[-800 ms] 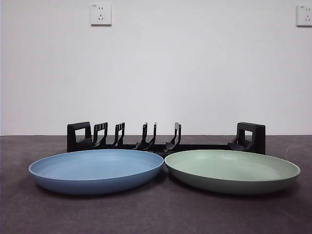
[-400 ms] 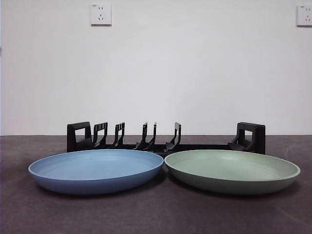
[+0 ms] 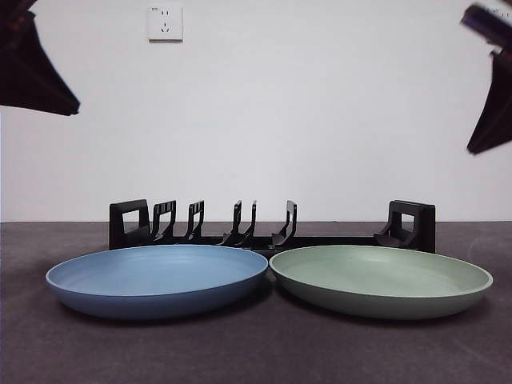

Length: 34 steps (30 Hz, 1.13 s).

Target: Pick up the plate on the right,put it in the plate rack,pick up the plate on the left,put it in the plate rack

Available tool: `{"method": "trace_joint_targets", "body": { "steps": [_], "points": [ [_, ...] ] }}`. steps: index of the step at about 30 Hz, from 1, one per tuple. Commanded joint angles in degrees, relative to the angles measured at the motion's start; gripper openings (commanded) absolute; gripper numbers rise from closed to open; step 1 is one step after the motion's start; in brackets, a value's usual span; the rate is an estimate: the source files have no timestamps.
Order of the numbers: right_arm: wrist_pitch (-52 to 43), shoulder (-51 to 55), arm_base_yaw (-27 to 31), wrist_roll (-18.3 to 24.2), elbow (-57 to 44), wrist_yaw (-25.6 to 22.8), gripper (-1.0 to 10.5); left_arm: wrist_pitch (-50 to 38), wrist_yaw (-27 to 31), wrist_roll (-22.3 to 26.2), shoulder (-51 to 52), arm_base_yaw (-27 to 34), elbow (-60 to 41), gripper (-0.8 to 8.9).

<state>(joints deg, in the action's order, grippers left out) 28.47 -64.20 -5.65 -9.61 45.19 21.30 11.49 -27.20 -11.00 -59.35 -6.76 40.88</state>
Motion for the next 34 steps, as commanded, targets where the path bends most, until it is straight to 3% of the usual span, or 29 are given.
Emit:
{"method": "trace_joint_targets", "body": {
  "steps": [1,2,9,17,21,25,30,34],
  "points": [
    [-0.09,-2.43,-0.02,0.50,0.15,0.22,2.8,-0.24,-0.28,0.70,0.07,-1.16,0.22,2.56],
    [-0.09,-3.50,0.02,0.50,0.15,0.20,3.3,-0.04,-0.28,0.70,0.07,-1.75,0.52,2.56],
    [-3.23,-11.45,0.04,0.46,0.15,-0.42,3.1,1.90,0.22,3.74,0.07,-11.15,6.80,2.57],
    [-4.92,-19.74,0.02,0.44,0.15,-0.39,3.1,3.39,6.47,6.08,0.07,-20.48,9.22,2.56],
    [-6.19,-22.56,0.02,0.09,0.15,-0.28,2.1,3.58,8.85,7.02,0.07,-23.15,9.22,2.56],
    [-6.54,-24.76,0.02,-0.66,0.15,-0.33,2.1,3.63,11.10,8.31,0.04,-25.14,9.22,2.56],
    [-6.47,-26.25,0.02,-0.81,0.15,-0.66,-0.1,3.72,12.13,9.03,0.02,-25.94,9.22,2.56],
    [-6.45,-26.10,0.02,-1.64,0.17,-0.59,-0.2,4.66,12.15,11.28,-0.07,-26.25,9.22,2.56]
  ]
}}
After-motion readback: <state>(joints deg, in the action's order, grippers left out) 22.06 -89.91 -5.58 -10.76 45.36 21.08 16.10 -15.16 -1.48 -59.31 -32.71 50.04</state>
